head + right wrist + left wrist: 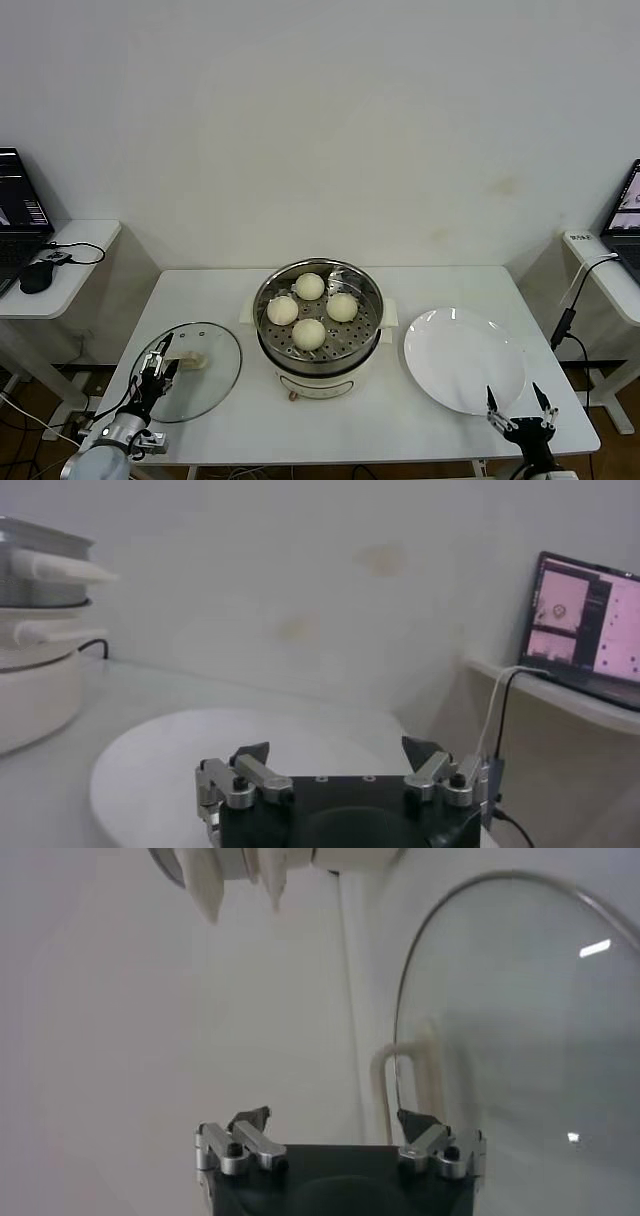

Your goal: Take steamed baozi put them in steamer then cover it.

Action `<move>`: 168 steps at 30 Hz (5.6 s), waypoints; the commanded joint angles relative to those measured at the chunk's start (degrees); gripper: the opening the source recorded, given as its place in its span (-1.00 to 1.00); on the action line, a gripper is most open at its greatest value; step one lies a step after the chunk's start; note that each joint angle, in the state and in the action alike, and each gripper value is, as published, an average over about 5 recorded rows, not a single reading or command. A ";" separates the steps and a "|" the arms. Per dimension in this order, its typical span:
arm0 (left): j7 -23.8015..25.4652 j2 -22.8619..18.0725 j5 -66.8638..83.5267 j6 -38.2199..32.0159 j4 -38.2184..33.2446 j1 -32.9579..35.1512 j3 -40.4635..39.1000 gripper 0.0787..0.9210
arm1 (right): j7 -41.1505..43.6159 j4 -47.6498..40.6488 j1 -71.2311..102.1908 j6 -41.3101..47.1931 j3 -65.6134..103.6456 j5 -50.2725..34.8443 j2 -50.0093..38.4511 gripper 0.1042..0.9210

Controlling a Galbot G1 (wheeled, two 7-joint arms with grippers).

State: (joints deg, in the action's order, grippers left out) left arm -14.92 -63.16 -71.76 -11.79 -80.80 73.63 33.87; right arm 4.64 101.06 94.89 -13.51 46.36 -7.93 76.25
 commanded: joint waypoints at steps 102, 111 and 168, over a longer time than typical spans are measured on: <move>29.01 -10.49 -3.16 36.11 -24.47 -22.34 -36.73 -0.86 | -3.01 -3.15 -0.48 -6.41 -5.16 23.63 6.82 0.76; 28.10 -10.90 -3.66 35.32 -22.62 -21.27 -36.47 -0.86 | -3.02 -3.36 -0.18 -6.67 -5.18 23.65 6.77 0.76; -1.69 -5.71 56.83 13.05 -42.93 21.53 -7.53 0.59 | -2.75 -4.53 0.36 -7.69 -6.45 23.84 6.91 0.76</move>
State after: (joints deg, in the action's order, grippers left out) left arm 1.45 -69.81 -57.99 18.57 -117.51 70.77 6.22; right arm 1.86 96.15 95.28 -21.13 40.25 16.01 82.96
